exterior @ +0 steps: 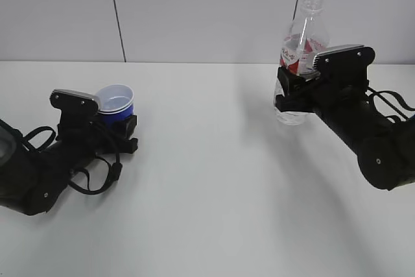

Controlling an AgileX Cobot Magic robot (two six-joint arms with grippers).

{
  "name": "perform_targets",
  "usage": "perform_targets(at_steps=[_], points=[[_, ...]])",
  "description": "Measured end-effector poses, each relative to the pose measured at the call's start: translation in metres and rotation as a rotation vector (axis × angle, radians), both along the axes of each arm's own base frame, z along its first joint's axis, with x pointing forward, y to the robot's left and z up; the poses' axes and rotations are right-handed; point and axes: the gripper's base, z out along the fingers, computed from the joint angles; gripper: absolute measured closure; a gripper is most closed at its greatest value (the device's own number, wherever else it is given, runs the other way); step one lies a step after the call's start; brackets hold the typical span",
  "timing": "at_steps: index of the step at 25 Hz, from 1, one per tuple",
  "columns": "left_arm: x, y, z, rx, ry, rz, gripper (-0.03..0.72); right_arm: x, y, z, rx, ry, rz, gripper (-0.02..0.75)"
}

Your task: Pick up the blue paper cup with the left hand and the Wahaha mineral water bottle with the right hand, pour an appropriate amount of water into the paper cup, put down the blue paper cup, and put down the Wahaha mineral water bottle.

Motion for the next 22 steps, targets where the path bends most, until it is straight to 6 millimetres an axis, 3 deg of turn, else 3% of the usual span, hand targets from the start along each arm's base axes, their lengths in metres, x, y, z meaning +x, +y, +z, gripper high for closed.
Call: perform_targets(at_steps=[15,22], points=[[0.0001,0.0,0.0002,-0.001,-0.003,0.0,0.277,-0.0003,0.0015,0.0003,-0.006,-0.005,0.017,0.265],[0.0001,0.0,0.0002,0.0,-0.003,0.0,0.132,-0.0072,0.0006,-0.0052,-0.014,0.015,0.027,0.265]])
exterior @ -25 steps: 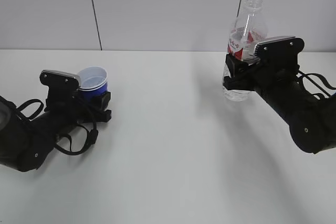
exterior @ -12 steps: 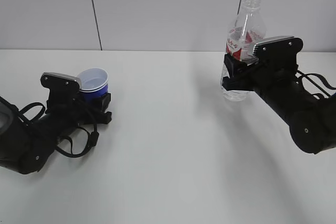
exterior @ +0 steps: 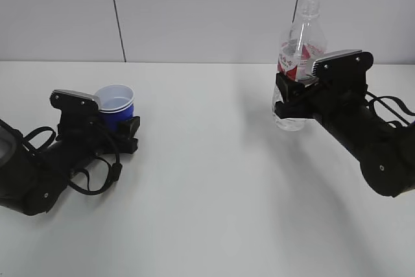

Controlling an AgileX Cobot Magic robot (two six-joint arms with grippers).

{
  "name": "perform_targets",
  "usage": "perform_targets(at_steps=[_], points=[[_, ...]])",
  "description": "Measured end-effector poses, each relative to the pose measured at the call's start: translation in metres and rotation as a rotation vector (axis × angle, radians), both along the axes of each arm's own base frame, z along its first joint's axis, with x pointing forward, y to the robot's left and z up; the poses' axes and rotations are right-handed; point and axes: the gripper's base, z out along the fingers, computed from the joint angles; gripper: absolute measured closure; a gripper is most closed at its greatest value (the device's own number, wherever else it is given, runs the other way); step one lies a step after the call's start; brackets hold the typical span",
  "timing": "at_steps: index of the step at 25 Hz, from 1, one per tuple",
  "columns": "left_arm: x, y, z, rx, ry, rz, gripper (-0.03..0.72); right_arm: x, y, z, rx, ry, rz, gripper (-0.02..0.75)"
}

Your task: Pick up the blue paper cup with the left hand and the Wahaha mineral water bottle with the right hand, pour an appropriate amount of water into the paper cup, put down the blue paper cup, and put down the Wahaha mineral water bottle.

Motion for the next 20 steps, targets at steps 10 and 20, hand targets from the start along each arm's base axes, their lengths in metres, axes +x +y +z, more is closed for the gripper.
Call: perform_targets(at_steps=[10,20], points=[[-0.008,0.003,0.0,0.009,0.021,0.0,0.101,-0.005,-0.001,-0.003,-0.003,0.007,0.003,0.265],[-0.04,0.013,0.015,0.025,0.066,-0.004,0.102,-0.005,-0.001,-0.003,-0.003,0.005,0.005,0.265]])
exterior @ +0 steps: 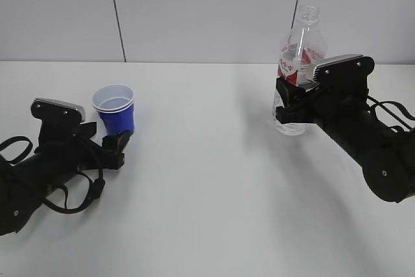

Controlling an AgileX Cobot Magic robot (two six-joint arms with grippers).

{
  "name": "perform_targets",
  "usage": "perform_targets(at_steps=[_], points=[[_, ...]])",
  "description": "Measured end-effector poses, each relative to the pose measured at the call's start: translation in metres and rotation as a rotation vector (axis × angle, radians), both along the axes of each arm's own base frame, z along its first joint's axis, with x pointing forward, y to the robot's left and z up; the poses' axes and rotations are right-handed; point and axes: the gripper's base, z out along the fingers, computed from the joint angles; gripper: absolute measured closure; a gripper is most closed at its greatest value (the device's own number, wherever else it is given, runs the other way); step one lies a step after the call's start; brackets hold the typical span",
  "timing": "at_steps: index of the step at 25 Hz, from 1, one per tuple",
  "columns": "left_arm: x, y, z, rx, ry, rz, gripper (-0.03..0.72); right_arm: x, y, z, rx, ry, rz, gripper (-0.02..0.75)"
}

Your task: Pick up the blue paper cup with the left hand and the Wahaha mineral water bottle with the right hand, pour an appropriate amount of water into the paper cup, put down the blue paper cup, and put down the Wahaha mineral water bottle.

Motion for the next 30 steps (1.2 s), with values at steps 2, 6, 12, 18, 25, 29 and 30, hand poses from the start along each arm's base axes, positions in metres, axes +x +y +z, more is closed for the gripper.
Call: perform_targets(at_steps=[2,6,12,18,25,29,30], points=[[-0.009,0.003,0.013,-0.003,-0.01,0.0,0.103,0.0,0.0,0.0,0.0,0.0,0.0,0.265],[-0.026,0.007,0.043,-0.004,-0.06,-0.028,0.109,0.0,0.0,0.0,-0.001,0.0,0.002,0.265],[-0.058,0.008,0.089,-0.015,-0.164,-0.134,0.12,0.0,0.0,0.0,-0.001,0.0,0.002,0.265],[-0.087,0.018,0.131,0.023,-0.178,-0.143,0.124,0.0,0.0,0.0,-0.001,0.0,0.002,0.265],[-0.117,0.032,0.18,0.021,-0.204,-0.107,0.138,0.0,0.0,0.0,-0.001,0.0,0.002,0.265],[-0.14,0.043,0.192,0.064,-0.13,-0.075,0.138,0.0,0.001,0.0,-0.004,-0.001,0.01,0.265],[-0.146,0.047,0.192,0.078,-0.095,-0.064,0.138,0.0,0.001,0.0,-0.005,-0.001,0.013,0.265]])
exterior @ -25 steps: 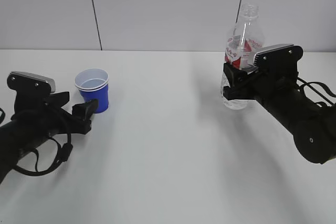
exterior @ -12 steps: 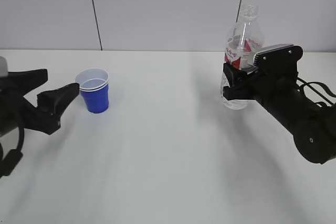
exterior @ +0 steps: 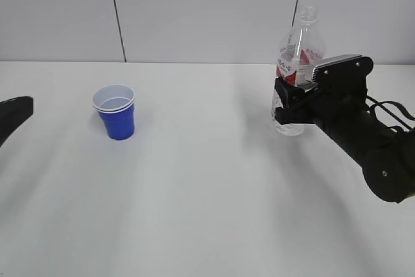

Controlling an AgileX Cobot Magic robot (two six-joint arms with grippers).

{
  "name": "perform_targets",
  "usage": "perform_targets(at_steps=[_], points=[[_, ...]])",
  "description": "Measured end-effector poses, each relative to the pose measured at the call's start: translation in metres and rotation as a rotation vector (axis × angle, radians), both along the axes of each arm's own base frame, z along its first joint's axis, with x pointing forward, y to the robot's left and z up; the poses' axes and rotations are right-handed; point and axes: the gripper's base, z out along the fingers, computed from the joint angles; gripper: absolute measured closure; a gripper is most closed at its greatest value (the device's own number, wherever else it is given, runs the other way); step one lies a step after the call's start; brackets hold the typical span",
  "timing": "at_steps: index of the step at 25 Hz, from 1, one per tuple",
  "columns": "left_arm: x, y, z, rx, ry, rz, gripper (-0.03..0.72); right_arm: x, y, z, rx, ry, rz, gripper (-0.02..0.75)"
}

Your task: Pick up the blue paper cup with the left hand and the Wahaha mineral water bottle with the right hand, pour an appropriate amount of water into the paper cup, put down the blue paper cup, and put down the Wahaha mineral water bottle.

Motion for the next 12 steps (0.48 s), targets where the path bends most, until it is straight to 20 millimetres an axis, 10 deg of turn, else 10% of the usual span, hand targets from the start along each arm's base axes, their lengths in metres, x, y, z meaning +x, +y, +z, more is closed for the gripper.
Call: perform_targets(at_steps=[12], points=[[-0.092,0.042,0.056,0.026,0.155,0.123,0.196,0.0,0.001,0.0,0.004,0.001,0.006,0.265]])
